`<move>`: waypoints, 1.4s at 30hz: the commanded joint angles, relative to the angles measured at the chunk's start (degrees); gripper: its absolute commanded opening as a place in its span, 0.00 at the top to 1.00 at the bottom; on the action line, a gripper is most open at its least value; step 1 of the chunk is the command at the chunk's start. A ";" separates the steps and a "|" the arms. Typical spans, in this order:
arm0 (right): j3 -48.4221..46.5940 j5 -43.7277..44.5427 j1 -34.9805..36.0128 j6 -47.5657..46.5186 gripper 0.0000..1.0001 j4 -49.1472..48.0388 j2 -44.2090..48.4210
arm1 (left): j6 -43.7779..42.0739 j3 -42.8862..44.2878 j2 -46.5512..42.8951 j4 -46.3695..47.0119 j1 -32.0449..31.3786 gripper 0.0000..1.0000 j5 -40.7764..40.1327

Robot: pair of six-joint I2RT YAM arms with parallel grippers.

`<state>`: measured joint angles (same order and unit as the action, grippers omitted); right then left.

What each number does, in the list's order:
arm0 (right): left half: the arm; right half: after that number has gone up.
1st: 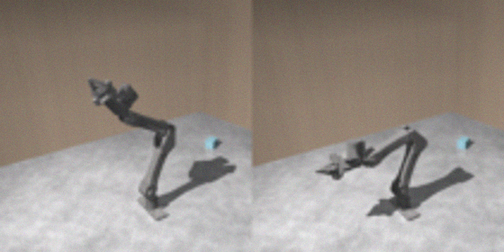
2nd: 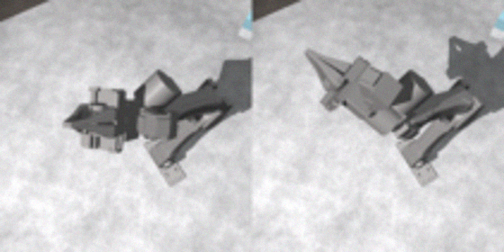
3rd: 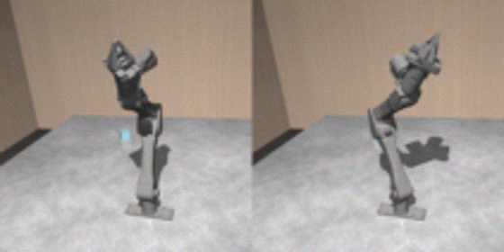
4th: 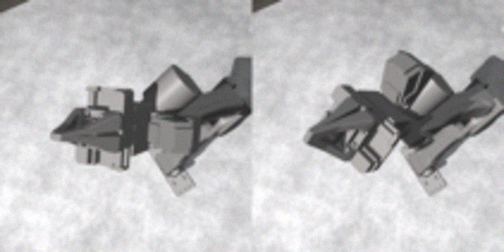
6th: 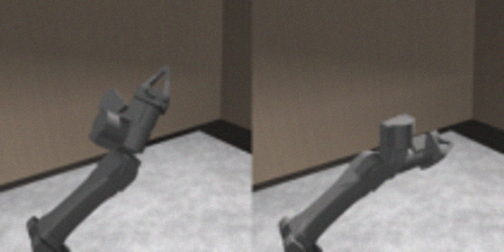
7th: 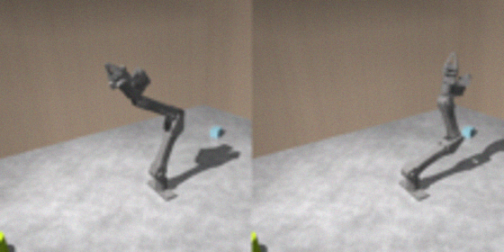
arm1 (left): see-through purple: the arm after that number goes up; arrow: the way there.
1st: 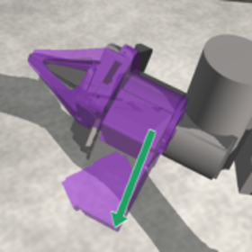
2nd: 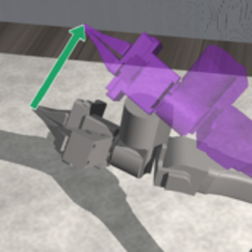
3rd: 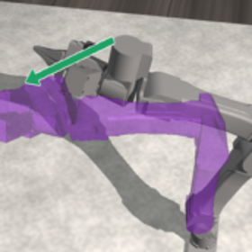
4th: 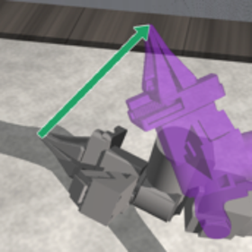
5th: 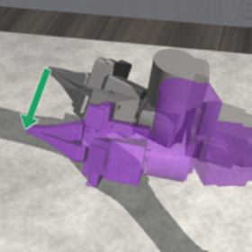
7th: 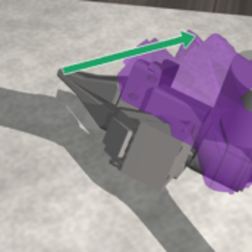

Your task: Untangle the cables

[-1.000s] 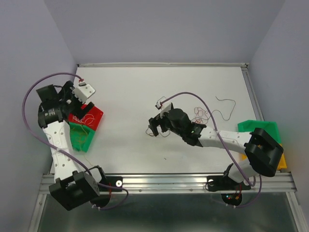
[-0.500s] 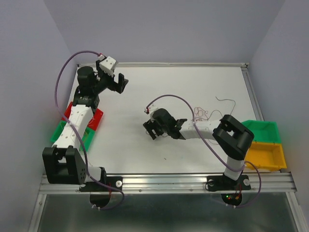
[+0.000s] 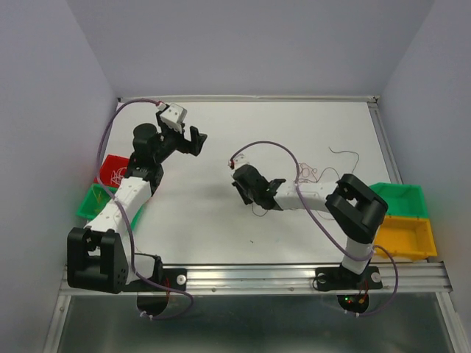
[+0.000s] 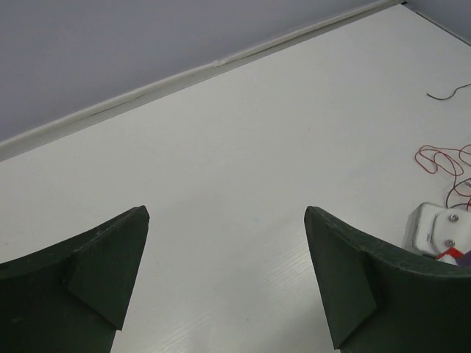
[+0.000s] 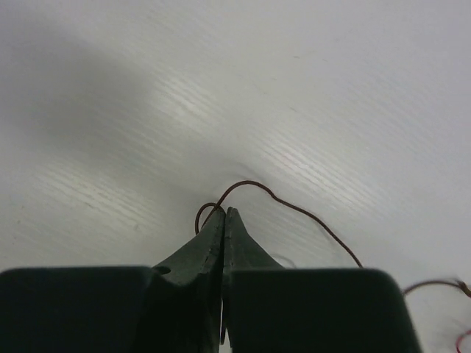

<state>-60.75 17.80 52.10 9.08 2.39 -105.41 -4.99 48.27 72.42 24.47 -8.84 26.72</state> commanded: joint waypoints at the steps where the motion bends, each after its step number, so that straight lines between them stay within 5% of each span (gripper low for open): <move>1: 4.22 19.34 -0.24 9.62 0.99 0.77 11.76 | -0.63 -0.81 -3.69 6.56 -3.72 0.01 -2.19; 5: 9.05 44.88 -0.24 21.39 0.99 0.15 19.60 | -2.82 -1.07 -2.82 6.21 -6.27 0.01 -3.95; 10: 11.62 58.83 -0.41 37.91 1.00 6.47 24.71 | -3.62 -0.99 -2.55 5.77 -6.89 0.01 -4.04; 15: 7.50 51.30 -9.97 60.93 1.00 29.40 32.52 | -3.88 -1.07 -3.16 5.06 -7.24 0.01 -3.61; 21: 10.21 46.99 -26.66 57.91 0.99 32.41 38.43 | -3.62 -1.25 -3.69 4.80 -7.86 0.01 -3.08; 26: 10.22 50.22 -33.72 62.45 1.00 39.34 38.17 | -3.97 -1.34 -3.69 4.45 -8.47 0.01 -3.17; 36: 9.52 55.94 -47.60 111.57 0.99 77.29 30.27 | -4.23 -1.07 -2.73 3.66 -9.26 0.01 -3.17; 42: 6.18 54.54 -54.11 107.15 1.00 74.52 26.22 | -4.50 -0.99 -2.46 3.22 -9.44 0.01 -4.04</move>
<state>-50.81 69.67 1.54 107.09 71.57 -78.96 -8.62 47.35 71.07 25.78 -17.93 23.11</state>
